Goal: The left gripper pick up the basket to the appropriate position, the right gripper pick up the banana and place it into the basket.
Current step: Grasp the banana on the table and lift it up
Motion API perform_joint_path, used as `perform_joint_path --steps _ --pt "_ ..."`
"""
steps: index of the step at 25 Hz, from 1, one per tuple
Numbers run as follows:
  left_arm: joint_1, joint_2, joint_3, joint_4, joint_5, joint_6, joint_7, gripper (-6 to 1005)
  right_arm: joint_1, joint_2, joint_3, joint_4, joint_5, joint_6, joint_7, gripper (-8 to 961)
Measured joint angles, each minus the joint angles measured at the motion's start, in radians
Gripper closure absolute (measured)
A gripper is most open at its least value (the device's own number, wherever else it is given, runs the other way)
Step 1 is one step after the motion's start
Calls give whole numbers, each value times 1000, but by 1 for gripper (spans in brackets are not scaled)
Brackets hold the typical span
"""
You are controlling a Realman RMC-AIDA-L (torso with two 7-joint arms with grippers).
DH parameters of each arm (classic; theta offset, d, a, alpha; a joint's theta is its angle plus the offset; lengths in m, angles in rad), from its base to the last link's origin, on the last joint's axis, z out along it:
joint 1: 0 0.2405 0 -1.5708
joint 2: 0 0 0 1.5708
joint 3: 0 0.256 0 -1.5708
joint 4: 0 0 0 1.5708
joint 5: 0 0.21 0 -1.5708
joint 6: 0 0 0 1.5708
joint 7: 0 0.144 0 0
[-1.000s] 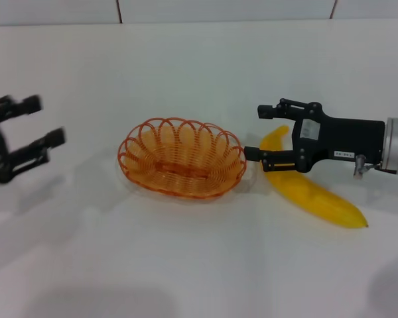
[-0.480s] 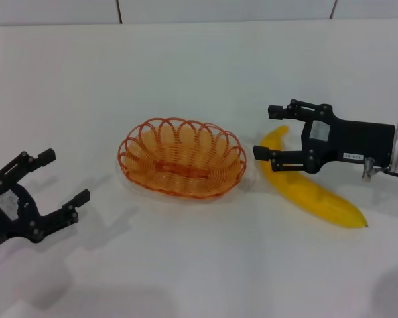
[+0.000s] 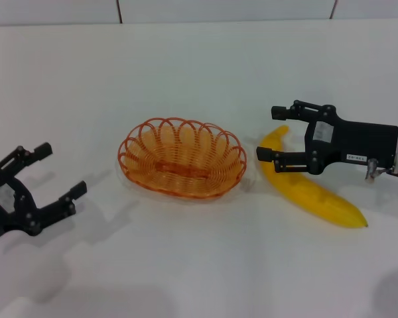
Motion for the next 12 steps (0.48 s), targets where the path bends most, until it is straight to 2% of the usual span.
perform_joint_path --steps 4,8,12 --pt "4 0 -1 0 -26 3 13 140 -7 0 27 -14 1 -56 -29 132" --pt "1 0 -1 0 -25 6 20 139 -38 0 62 -47 -2 -192 -119 133" --pt "0 0 -1 -1 -26 6 20 139 -66 0 44 -128 -94 -235 -141 134"
